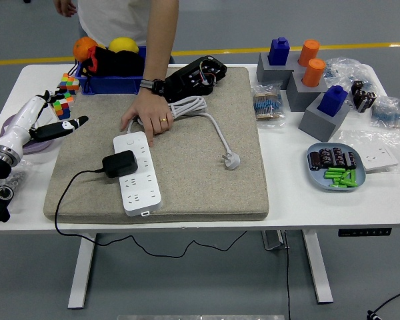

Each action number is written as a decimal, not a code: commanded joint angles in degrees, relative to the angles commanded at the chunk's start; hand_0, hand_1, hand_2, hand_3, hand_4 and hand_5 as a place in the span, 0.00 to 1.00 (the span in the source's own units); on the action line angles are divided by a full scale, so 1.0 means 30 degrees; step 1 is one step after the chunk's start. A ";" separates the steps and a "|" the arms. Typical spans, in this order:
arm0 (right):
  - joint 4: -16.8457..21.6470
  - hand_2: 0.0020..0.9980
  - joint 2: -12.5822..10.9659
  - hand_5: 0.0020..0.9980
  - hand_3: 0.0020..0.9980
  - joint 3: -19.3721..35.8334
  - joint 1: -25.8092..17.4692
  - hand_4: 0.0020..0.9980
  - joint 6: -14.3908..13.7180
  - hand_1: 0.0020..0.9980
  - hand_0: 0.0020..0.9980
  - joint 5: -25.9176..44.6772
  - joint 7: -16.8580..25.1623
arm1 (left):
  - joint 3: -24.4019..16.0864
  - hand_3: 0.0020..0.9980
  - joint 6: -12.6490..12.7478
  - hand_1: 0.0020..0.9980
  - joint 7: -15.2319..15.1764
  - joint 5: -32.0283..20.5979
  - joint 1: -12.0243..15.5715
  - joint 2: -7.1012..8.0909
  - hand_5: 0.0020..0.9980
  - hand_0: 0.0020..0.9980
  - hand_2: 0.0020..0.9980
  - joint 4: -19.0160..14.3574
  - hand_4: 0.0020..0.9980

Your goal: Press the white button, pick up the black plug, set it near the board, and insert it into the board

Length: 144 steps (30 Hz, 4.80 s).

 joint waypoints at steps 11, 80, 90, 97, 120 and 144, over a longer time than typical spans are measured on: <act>0.0004 0.68 -0.0102 0.43 0.62 -0.0196 0.0075 0.72 0.0023 0.70 0.72 0.0076 0.0003 | -0.2759 0.77 -0.0052 0.71 0.0204 0.0660 0.1090 -0.1312 0.11 0.71 0.69 -0.0298 0.76; 0.0174 0.68 0.0056 0.43 0.62 0.0014 0.0042 0.72 -0.0018 0.70 0.72 0.0036 0.0043 | -0.4752 0.74 -0.0461 0.71 0.0609 0.1264 0.2215 -0.3296 0.09 0.71 0.67 -0.2183 0.74; 0.0138 0.68 0.0117 0.43 0.62 0.0146 -0.0014 0.72 -0.0014 0.70 0.72 -0.0059 0.0029 | -0.4752 0.73 -0.0579 0.71 0.0690 0.1278 0.2493 -0.3459 0.09 0.72 0.67 -0.2229 0.74; 0.0023 0.68 0.0271 0.43 0.62 0.0379 0.0120 0.72 -0.0044 0.70 0.72 -0.0263 0.0050 | -0.4936 0.72 -0.0595 0.70 0.0724 0.1349 0.2693 -0.3437 0.09 0.71 0.67 -0.2309 0.73; 0.0038 0.68 0.0205 0.43 0.61 0.0292 0.0225 0.72 -0.0027 0.70 0.72 -0.0239 0.0022 | -0.4926 0.71 -0.0608 0.70 0.0675 0.1285 0.2695 -0.3673 0.09 0.71 0.67 -0.2416 0.73; 0.0071 0.68 0.0098 0.43 0.61 0.0052 -0.0111 0.72 -0.0044 0.70 0.72 -0.0105 0.0048 | -0.4581 0.71 -0.0624 0.70 0.0649 0.1232 0.2869 -0.3634 0.08 0.71 0.67 -0.2359 0.73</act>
